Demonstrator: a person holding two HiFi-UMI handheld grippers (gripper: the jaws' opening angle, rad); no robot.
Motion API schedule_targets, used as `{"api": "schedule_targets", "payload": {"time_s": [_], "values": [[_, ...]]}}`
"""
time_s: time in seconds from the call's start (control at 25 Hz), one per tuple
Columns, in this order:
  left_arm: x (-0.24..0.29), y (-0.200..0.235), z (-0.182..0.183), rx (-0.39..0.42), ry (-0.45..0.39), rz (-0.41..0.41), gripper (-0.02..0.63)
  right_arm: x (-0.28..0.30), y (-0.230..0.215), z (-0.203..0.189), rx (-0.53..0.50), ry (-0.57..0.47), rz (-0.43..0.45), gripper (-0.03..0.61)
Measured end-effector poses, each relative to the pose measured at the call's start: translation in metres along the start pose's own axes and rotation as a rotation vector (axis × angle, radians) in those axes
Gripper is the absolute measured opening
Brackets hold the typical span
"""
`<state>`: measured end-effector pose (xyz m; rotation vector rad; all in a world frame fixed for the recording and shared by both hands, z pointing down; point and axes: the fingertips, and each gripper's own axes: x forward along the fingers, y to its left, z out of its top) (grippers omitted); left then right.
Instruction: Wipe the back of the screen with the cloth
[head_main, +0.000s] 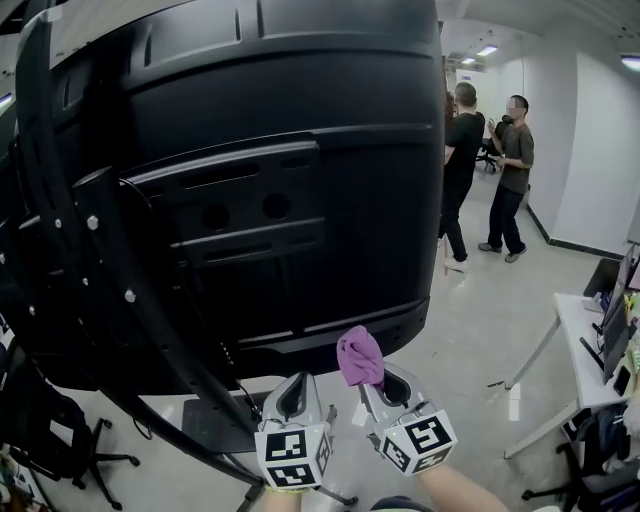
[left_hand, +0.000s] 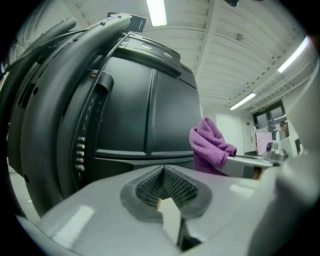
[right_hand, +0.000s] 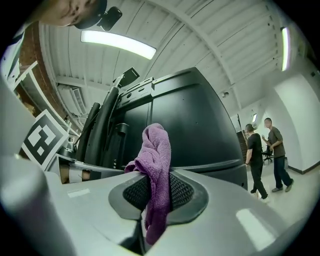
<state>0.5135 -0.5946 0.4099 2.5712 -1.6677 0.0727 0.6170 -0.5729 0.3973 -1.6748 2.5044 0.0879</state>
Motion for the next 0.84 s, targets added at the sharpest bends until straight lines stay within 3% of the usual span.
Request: {"api": "schedule_targets", "payload": {"time_s": [0.84], "values": [[-0.009, 0.004, -0.011, -0.011, 0.011, -0.076, 0.008, -0.023, 0.015, -0.016, 0.002, 0.019, -0.091, 0.054]]}}
